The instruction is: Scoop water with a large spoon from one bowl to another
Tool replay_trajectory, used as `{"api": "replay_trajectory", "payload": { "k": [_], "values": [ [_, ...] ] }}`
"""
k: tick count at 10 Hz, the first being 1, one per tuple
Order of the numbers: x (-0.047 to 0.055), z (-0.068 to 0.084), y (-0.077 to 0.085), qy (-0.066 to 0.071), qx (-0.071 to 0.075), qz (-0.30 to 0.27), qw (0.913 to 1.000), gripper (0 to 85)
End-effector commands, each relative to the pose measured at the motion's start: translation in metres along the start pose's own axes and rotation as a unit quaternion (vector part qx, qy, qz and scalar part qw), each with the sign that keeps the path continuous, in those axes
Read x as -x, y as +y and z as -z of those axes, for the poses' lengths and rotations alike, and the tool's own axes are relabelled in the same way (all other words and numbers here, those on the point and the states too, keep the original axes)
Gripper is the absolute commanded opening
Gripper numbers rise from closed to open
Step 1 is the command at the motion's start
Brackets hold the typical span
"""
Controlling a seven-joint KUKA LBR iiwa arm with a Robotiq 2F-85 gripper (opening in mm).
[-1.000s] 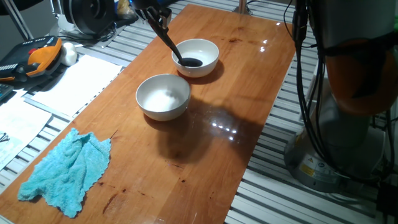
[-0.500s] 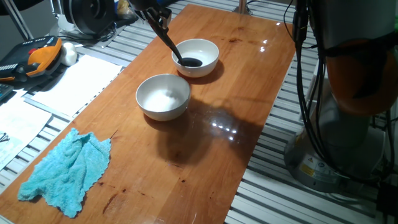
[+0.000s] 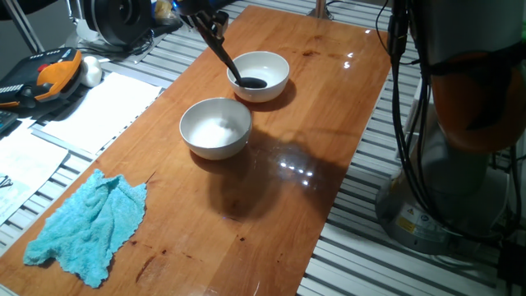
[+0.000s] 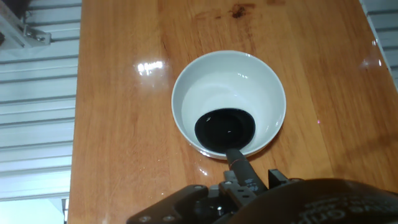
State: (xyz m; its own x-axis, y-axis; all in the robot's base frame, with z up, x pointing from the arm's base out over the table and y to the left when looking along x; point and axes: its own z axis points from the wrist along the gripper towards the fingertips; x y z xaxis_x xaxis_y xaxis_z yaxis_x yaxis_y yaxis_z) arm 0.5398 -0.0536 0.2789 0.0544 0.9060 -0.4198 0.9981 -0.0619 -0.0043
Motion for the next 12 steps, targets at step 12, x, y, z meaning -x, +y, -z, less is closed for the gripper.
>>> {"api": "replay_trajectory", "payload": {
  "k": [12],
  "values": [
    [-0.001, -0.027, 0.011, 0.064, 0.006, -0.011, 0.9979, 0.0]
  ]
}}
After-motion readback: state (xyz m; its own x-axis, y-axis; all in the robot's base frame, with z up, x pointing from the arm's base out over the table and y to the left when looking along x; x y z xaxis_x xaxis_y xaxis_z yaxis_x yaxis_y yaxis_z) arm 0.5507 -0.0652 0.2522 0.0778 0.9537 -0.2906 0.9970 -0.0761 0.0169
